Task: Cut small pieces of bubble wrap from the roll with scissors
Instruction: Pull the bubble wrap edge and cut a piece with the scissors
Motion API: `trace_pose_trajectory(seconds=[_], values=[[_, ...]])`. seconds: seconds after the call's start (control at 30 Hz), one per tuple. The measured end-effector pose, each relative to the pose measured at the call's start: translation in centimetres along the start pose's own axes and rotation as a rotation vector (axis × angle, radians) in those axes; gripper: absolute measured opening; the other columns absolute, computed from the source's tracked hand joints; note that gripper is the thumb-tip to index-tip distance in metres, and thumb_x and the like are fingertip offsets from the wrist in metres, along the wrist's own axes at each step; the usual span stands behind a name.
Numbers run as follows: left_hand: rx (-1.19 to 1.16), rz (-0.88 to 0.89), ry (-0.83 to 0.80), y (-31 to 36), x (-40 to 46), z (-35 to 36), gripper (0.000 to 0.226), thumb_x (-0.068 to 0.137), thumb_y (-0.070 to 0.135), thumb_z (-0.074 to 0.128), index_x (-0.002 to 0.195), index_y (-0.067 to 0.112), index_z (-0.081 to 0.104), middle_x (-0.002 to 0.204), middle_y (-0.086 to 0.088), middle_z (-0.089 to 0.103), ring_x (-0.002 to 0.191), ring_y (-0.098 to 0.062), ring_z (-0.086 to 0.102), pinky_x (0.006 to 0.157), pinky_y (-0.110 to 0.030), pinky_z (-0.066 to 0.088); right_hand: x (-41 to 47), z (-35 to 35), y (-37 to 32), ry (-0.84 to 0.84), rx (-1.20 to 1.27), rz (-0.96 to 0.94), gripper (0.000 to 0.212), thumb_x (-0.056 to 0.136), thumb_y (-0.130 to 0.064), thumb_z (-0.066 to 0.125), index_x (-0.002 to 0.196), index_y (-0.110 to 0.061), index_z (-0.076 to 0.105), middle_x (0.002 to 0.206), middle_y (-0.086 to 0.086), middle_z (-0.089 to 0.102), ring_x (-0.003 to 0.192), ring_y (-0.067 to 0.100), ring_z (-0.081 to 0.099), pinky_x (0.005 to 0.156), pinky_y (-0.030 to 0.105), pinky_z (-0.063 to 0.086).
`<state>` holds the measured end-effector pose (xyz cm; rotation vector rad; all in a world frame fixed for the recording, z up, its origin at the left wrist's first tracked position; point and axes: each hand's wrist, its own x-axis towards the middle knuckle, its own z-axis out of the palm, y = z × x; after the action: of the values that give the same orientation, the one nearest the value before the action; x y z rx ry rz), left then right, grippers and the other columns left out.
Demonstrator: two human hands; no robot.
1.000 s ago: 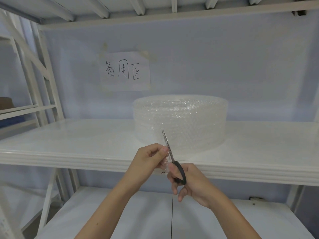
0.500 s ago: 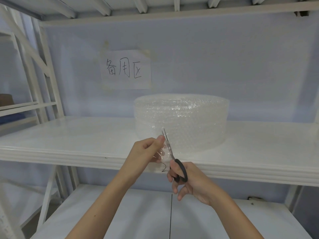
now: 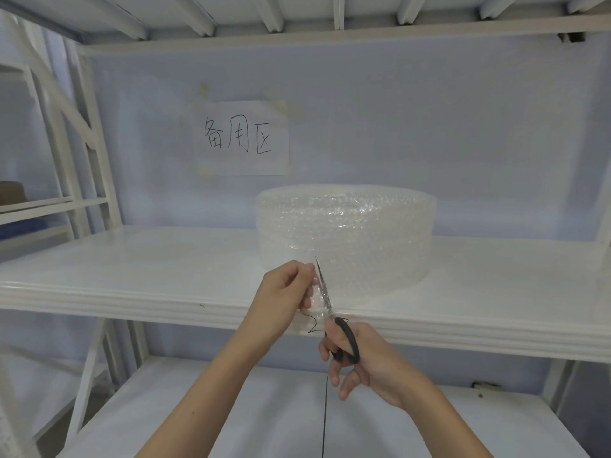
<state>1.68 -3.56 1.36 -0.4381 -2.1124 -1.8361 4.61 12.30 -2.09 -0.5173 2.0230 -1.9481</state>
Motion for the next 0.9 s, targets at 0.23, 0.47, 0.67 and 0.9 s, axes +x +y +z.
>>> trace_pose_trajectory(seconds=[0.23,0.47,0.67,0.9], values=[[0.014,0.038,-0.057,-0.4,-0.5,0.2,0.030,0.101,0.020,0.051,0.076,0.007,0.062,0.057,0.005,0.054,0.052,-0.010,0.051,0.058,-0.024,0.047,0.5,-0.2,-1.9,-0.021,0.008,-0.031,0.034,0.076,-0.057,0.063,0.062,-0.027,0.068,0.078,0.008,0.055,0.052,0.021,0.054,0.040,0.026,0.050],[0.017,0.063,-0.063,-0.5,-0.6,0.1,0.030,0.100,0.021,0.052,0.074,0.009,0.060,0.058,0.003,0.052,0.054,-0.012,0.048,0.059,-0.026,0.046,1.1,0.0,-1.6,0.005,0.018,-0.064,0.035,0.072,-0.056,0.067,0.066,-0.021,0.069,0.070,0.006,0.053,0.048,0.018,0.053,0.040,0.025,0.050],[0.038,0.083,-0.126,-0.9,-0.9,0.4,0.029,0.101,0.021,0.051,0.076,0.011,0.063,0.068,-0.010,0.058,0.059,-0.016,0.053,0.061,-0.029,0.047,1.5,0.1,-1.8,-0.002,-0.007,-0.082,0.054,0.076,-0.064,0.061,0.087,-0.012,0.072,0.072,-0.006,0.065,0.053,0.020,0.053,0.042,0.026,0.051],[0.035,0.079,-0.141,-0.9,-1.1,0.2,0.032,0.100,0.015,0.052,0.073,0.018,0.068,0.064,-0.006,0.061,0.058,-0.017,0.050,0.058,-0.023,0.046,2.0,-0.7,-2.6,0.029,-0.073,-0.079,0.077,0.077,-0.060,0.064,0.097,0.014,0.062,0.079,0.013,0.053,0.051,0.016,0.053,0.044,0.027,0.052]])
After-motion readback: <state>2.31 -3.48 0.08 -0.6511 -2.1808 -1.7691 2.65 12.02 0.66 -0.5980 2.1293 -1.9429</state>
